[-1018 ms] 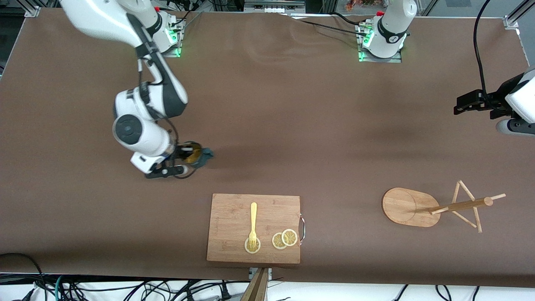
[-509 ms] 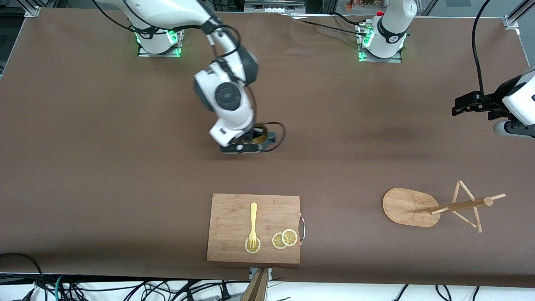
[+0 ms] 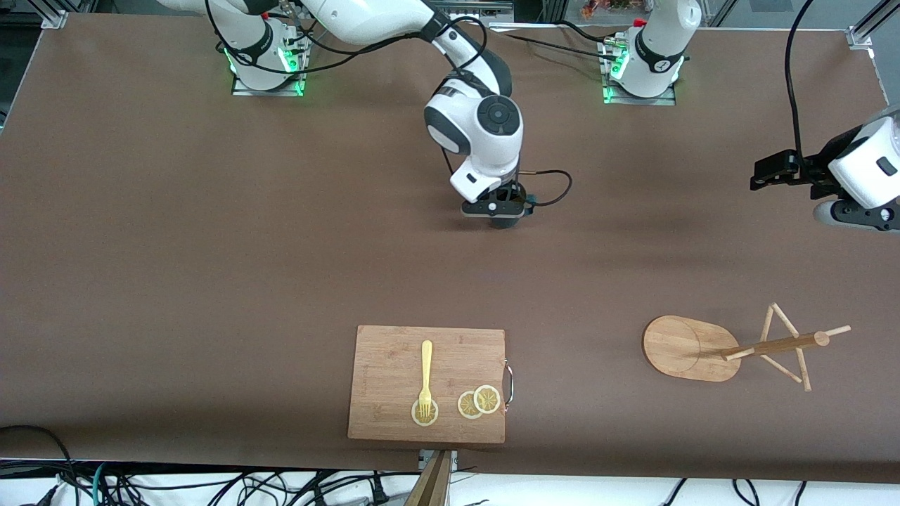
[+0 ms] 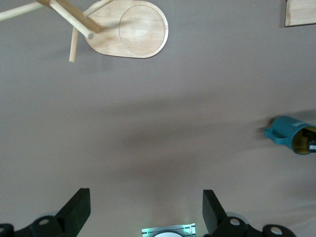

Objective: Pass cup and hang on rack
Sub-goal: 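Carry the teal mug with the right gripper while the left gripper approaches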

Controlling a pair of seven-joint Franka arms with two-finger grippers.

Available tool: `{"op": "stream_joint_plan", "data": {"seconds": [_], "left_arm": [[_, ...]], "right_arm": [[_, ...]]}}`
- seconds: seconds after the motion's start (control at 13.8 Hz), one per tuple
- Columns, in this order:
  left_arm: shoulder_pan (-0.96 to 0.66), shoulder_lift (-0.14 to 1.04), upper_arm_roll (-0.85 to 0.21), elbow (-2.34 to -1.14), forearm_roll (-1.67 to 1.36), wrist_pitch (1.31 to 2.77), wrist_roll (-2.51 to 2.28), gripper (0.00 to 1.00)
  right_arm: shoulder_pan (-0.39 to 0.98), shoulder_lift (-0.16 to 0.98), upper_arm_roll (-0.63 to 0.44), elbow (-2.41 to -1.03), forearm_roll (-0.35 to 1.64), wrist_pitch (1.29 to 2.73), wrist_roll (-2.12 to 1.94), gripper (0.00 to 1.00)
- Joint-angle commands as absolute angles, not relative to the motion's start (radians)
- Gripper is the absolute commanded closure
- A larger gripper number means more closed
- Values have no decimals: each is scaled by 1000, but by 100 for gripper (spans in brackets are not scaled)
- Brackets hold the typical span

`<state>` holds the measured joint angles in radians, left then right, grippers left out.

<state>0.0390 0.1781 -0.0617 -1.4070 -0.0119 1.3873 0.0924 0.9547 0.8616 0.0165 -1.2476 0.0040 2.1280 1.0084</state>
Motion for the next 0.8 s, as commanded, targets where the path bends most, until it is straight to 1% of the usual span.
{"op": "stream_joint_plan", "data": {"seconds": [0.0,0.22,0.51,0.58,0.65,0.73], "left_arm": [[28,179,-61,-1413,-15,1373,112,0],[2,179,-66,-1465,-83,1370,191,0],[-2,179,-150,-1529,-89,1373,479,0],[-2,179,-153,-1546,-94,1377,535,0],[0,179,-153,-1571,-130,1382,593,0],[5,181,-153,-1600,-165,1390,654,0]], "right_arm": [[976,905,3,-1189,-15,2109,1072,100],[980,923,5,-1189,-15,2126,1069,100],[986,933,5,-1189,-15,2137,1069,100],[986,933,5,-1189,-15,2137,1068,100],[985,928,5,-1189,-15,2134,1063,92],[982,920,3,-1187,-15,2125,1058,70]]}}
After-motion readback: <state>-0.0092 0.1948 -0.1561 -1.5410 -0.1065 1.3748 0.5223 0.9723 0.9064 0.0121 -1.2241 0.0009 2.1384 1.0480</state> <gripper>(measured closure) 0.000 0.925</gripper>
